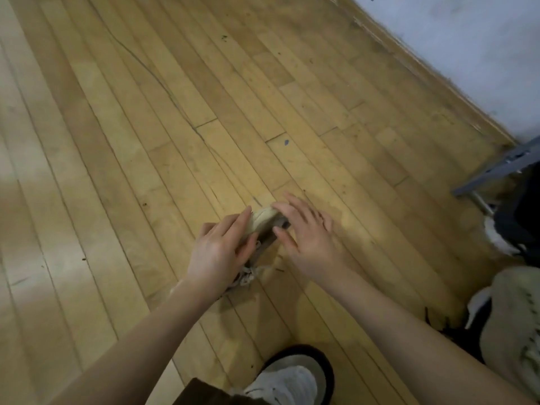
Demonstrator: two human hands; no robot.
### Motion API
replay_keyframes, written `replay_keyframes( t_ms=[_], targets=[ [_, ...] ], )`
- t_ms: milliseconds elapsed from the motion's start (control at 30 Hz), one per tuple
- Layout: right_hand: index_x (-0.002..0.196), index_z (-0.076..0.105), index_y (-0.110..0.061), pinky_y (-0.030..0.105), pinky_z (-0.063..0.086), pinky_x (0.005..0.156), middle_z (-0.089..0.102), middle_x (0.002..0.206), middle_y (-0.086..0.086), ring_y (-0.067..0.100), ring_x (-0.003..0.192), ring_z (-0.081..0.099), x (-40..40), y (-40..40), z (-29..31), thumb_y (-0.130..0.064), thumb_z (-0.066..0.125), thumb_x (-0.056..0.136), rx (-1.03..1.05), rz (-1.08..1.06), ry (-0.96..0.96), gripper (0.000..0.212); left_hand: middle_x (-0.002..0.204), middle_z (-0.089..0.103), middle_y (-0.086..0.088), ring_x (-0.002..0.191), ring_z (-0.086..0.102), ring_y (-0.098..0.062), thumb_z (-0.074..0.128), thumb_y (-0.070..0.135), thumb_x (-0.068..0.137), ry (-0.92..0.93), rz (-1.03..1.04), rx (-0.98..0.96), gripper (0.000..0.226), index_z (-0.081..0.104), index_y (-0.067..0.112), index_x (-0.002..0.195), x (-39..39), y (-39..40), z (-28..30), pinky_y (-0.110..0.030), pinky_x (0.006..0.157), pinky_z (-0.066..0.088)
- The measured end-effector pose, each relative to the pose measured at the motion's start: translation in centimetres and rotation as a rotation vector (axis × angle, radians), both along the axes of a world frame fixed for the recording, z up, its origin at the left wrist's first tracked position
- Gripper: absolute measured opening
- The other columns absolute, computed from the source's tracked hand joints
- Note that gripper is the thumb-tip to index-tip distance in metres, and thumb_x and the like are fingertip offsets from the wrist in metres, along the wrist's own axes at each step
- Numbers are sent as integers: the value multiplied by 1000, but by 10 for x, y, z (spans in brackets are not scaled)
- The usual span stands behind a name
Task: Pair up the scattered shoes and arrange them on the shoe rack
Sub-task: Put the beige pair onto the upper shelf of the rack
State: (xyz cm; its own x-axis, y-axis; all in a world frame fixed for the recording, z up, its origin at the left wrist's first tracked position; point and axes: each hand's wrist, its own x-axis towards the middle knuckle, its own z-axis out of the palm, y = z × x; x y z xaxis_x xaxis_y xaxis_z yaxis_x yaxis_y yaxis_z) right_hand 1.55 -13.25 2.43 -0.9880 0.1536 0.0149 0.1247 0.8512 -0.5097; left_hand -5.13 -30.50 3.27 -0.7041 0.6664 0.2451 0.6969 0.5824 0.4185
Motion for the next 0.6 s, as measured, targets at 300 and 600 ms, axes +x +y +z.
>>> replay_keyframes(
  t_ms=[300,600],
  targets=[
    [135,41,-36,44,45,91,40,131,3,16,110,49,94,81,40,-28,40,99,-40,-318,235,37,111,64,-11,94,58,-18,48,25,93,24,-266,247,37,59,2,119,45,107,27,-38,72,51],
    [136,46,-23,17,37,96,40,121,4,11,107,44,211,135,75,-17,42,98,88,-597,450,39,115,59,-16,98,58,-29,48,18,94,-28,-625,364,35,58,1,122,121,204,66,-37,82,50]
  ],
)
